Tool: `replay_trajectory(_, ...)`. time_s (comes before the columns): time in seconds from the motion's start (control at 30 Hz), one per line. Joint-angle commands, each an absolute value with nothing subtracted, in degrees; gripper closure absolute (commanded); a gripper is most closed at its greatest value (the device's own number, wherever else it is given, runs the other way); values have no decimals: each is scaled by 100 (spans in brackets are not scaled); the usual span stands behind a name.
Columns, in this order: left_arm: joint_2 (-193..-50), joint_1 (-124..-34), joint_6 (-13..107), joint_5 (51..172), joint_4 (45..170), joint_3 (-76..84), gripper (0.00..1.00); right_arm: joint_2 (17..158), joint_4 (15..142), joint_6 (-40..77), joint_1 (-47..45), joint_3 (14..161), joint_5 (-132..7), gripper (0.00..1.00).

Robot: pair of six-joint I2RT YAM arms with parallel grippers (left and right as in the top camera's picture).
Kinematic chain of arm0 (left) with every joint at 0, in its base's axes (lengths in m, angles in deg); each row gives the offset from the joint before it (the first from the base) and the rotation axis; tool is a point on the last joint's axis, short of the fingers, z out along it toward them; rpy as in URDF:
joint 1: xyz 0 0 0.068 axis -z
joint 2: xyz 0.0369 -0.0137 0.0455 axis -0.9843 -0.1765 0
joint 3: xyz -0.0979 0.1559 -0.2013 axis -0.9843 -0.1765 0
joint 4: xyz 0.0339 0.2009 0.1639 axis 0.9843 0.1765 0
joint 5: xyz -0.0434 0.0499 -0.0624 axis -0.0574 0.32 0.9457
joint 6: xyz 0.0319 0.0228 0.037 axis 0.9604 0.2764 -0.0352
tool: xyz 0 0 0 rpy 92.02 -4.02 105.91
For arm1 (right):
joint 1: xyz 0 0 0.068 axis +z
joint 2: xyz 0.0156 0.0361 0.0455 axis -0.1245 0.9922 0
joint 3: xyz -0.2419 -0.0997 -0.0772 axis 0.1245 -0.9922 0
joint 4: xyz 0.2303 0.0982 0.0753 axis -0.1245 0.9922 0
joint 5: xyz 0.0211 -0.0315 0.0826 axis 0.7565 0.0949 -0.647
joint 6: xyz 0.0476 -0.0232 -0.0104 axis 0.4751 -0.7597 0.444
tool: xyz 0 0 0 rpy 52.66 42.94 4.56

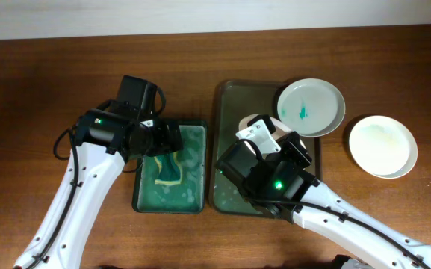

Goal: Clean dirty plates on tray and stack at the side
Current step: 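Carry the plate with the right gripper and stack it on the side plate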

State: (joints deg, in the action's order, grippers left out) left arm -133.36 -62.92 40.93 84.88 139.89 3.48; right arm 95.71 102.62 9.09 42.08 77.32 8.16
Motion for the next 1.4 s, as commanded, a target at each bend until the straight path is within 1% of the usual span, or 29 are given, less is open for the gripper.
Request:
replay_trajectory(0.0,-13283,-6312,4146,8490,13993,394,0,9471,10262,1289,4232,7865,506,96)
replay_trajectory(0.17,-13283,-6312,4146,8490,13993,394,1,9471,10260,1434,4228,7865,453,96)
replay_trajectory(0.23,-13283,-6312,4146,8490,13993,394,0,9471,10255,1783,4215,7865,451,96)
replay_trajectory(0.3,-13283,-6312,4146,8490,13993,394,0,9471,10218,2373,3939,7865,228,96)
replay_trajectory(0.33,-13283,-6312,4146,8490,13993,394,0,9471,10142,2371,3725,7865,-176,96)
replay_trajectory(0.47,-13283,-6312,4146,8490,13993,394,0,9471,9899,2122,2376,7867,-2978,96)
replay_trajectory(0.5,-13283,-6312,4146,8490,13993,394,1,9471,9892,1945,1795,7865,-3968,96)
replay_trajectory(0.57,-13283,-6312,4146,8490,13993,394,0,9471,9892,1781,932,7865,-5022,96)
replay_trajectory(0.6,-13283,-6312,4146,8490,13993,394,0,9471,9868,1672,254,7865,-5695,96)
replay_trajectory(0.67,-13283,-6312,4146,8490,13993,394,0,9471,9801,1674,-721,7865,-6368,96)
replay_trajectory(0.7,-13283,-6312,4146,8490,13993,394,0,9471,9733,1676,-1381,7865,-6740,96)
replay_trajectory(0.77,-13283,-6312,4146,8490,13993,394,0,9488,9608,1685,-2345,7865,-7116,96)
replay_trajectory(0.9,-13283,-6312,4146,8490,13993,394,0,9674,9243,1919,-4032,7865,-7168,96)
replay_trajectory(1.03,-13283,-6312,4146,8490,13993,394,0,10054,8942,2500,-5075,7865,-6653,96)
replay_trajectory(1.1,-13283,-6312,4146,8490,13993,394,0,10279,8957,2498,-5309,7863,-6338,96)
replay_trajectory(1.2,-13283,-6312,4146,8490,13993,394,1,10622,9228,2496,-5350,7863,-5745,96)
replay_trajectory(1.3,-13283,-6312,4146,8490,13993,394,0,10893,9438,2476,-5352,7858,-5743,96)
replay_trajectory(1.33,-13283,-6312,4146,8490,13993,394,1,10920,9468,2481,-5352,7858,-5732,86)
replay_trajectory(1.37,-13283,-6312,4146,8490,13993,394,1,10920,9466,2478,-5350,7861,-5822,83)
